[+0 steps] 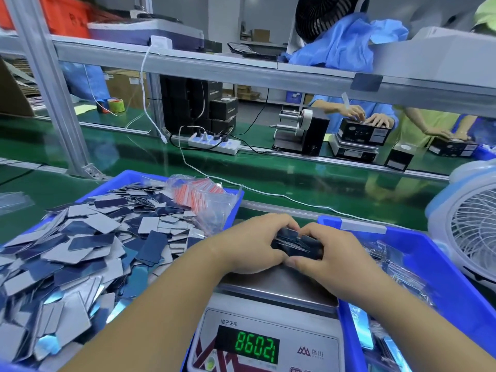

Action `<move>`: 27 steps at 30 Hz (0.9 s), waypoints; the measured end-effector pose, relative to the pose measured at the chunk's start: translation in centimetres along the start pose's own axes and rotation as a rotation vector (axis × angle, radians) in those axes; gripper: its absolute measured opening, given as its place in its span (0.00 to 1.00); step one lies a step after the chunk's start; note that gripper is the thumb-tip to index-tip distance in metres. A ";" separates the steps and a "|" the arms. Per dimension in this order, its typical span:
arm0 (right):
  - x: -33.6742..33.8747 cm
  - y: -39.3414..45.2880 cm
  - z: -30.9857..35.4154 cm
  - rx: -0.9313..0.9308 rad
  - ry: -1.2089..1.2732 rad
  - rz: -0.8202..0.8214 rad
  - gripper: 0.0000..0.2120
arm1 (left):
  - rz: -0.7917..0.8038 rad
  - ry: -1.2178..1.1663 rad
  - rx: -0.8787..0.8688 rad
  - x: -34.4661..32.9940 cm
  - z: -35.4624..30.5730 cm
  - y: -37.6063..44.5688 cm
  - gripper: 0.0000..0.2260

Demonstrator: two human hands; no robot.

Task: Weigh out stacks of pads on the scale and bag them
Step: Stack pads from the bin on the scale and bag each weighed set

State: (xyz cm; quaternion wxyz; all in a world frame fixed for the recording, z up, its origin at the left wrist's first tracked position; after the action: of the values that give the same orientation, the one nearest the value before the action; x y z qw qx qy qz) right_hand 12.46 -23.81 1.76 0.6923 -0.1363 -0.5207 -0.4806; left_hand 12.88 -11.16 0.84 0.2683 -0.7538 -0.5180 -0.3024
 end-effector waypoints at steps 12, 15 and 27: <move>0.8 -0.1 -0.4 0.006 0.017 -0.112 0.15 | -0.001 -0.396 -0.029 0.0 -0.9 0.1 0.26; 0.2 -0.1 -0.2 0.015 0.010 -0.058 0.12 | -0.054 -0.316 -0.056 0.4 -0.8 0.2 0.18; -0.1 -0.2 -1.0 -0.014 0.081 -0.017 0.11 | -0.173 -0.385 0.054 4.2 2.9 0.3 0.14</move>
State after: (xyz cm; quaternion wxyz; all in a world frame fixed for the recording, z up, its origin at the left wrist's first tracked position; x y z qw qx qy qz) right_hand 12.87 -24.54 1.24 0.7077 -0.1171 -0.4899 -0.4953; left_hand 14.83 -6.58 1.96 0.1575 -0.7429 -0.6304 -0.1608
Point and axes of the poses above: each hand's wrist, its own y-axis towards the middle knuckle, its own x-axis out of the back of the hand, z = x × y, the point moved 8 cm from there along y, towards the middle knuckle, and after that the axes turned 10 degrees about x, right-handed, at the moved point
